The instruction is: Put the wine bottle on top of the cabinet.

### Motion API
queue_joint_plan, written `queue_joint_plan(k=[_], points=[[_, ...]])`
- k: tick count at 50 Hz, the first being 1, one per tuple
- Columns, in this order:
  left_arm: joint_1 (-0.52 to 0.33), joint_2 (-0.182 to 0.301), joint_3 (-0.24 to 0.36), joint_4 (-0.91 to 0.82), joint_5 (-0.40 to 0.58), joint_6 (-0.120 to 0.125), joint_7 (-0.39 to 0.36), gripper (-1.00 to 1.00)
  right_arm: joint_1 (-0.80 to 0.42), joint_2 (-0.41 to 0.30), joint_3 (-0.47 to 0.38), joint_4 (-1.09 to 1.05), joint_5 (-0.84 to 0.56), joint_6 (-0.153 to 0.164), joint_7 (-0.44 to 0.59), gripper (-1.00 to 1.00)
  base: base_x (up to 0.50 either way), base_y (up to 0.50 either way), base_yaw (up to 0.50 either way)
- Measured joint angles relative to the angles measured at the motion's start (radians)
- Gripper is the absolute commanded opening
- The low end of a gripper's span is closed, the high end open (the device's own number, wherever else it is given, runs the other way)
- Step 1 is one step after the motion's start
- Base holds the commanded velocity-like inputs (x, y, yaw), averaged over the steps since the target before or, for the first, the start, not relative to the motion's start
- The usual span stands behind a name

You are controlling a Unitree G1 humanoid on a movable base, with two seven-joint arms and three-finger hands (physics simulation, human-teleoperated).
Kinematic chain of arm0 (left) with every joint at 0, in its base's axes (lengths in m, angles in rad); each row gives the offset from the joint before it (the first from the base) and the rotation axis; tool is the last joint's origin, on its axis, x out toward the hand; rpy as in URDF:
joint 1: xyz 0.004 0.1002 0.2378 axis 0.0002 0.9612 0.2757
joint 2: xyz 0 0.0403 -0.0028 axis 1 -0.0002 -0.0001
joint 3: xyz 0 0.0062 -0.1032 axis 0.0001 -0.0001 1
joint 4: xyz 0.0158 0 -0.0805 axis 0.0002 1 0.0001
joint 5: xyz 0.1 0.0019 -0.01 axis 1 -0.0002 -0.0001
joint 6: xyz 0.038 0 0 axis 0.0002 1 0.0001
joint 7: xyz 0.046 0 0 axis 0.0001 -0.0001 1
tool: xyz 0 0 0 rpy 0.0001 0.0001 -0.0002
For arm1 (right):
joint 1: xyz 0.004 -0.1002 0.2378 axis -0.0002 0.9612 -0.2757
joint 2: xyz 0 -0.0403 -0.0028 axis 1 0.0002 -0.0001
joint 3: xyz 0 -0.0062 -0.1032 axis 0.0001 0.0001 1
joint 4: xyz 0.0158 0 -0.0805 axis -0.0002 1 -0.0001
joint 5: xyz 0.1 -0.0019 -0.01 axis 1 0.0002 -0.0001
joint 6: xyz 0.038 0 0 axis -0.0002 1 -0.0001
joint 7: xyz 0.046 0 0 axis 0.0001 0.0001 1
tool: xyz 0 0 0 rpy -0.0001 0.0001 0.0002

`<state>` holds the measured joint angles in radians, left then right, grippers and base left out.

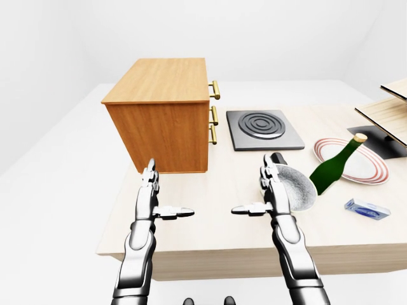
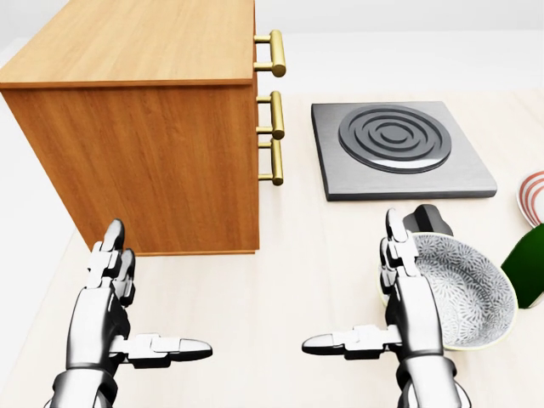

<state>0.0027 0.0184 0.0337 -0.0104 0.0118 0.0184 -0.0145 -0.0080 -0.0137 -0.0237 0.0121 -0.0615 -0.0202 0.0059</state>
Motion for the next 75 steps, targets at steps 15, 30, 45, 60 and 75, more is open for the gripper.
queue_joint_plan(k=[15,30,45,60,75], points=[[0.032,-0.002,-0.004,-0.030,0.006,-0.002,-0.003,1.00,0.006,-0.003,-0.005,-0.015,0.029,-0.003,0.004,1.00,0.47,0.00,0.00],[0.069,-0.003,-0.006,-0.060,0.014,-0.012,-0.012,1.00,0.004,-0.003,-0.009,-0.015,0.039,-0.004,0.001,1.00,0.03,0.00,0.00],[0.069,-0.003,-0.002,-0.063,0.000,-0.007,-0.014,1.00,0.020,-0.012,-0.068,-0.315,0.050,0.107,-0.044,1.00,0.00,0.00,0.00],[0.041,0.033,0.137,-0.433,-0.100,0.069,-0.005,1.00,0.021,-0.025,-0.143,-0.431,0.088,0.107,-0.074,1.00,0.00,0.00,0.00],[-0.052,0.122,0.390,-0.871,-0.260,0.069,0.029,1.00,0.014,-0.037,-0.192,-0.481,0.107,0.107,-0.101,1.00,0.00,0.00,0.00]])
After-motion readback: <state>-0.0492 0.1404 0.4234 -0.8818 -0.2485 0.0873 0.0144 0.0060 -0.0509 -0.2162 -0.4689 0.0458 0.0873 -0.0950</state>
